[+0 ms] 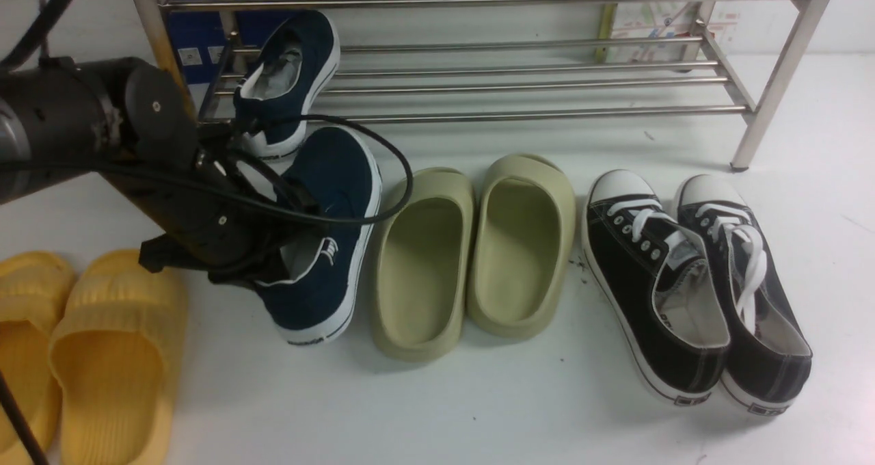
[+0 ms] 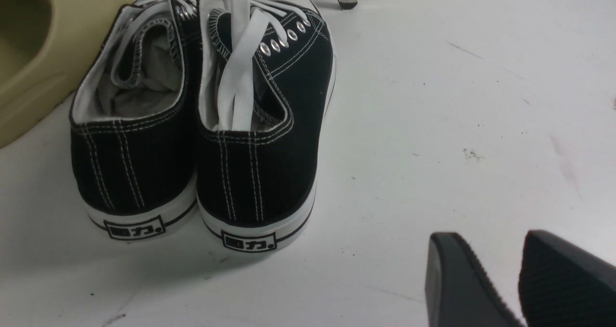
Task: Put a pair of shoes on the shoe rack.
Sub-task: Use the left arm to put a shoe into the shoe rack
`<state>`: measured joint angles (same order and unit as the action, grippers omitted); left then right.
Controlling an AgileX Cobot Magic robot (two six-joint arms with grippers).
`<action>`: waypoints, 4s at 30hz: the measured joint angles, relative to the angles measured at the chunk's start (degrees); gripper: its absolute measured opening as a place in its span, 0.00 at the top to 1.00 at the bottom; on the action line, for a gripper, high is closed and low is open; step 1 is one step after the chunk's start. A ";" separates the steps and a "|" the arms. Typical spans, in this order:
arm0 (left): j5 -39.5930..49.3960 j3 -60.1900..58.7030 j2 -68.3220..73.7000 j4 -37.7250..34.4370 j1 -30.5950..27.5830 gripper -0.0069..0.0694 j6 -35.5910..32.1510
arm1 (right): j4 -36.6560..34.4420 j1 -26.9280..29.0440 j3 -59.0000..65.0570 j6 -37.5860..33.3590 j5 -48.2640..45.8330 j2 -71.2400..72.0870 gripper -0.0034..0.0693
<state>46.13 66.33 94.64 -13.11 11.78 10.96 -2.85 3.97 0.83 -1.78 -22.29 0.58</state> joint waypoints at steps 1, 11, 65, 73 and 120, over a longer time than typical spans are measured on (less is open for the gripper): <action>0.00 -0.01 -0.03 -0.06 0.00 0.91 -0.06 | 0.00 0.00 0.00 0.00 0.00 0.00 0.62; -2.70 0.18 -0.14 -9.09 0.00 0.91 -7.82 | 0.00 0.00 0.00 0.00 0.00 0.00 0.62; -3.29 40.21 27.25 2.95 0.00 0.76 1.06 | 0.00 0.00 0.00 0.00 0.00 0.00 0.62; -1.96 40.76 25.02 1.80 0.00 0.55 1.06 | 0.00 0.00 0.00 0.00 0.00 0.00 0.62; -6.50 29.90 17.95 -13.97 0.05 0.93 -13.82 | 0.00 0.00 0.00 0.00 0.01 0.00 0.62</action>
<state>39.63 96.23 112.59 -27.09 11.84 -2.87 -2.85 3.97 0.83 -1.78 -22.28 0.58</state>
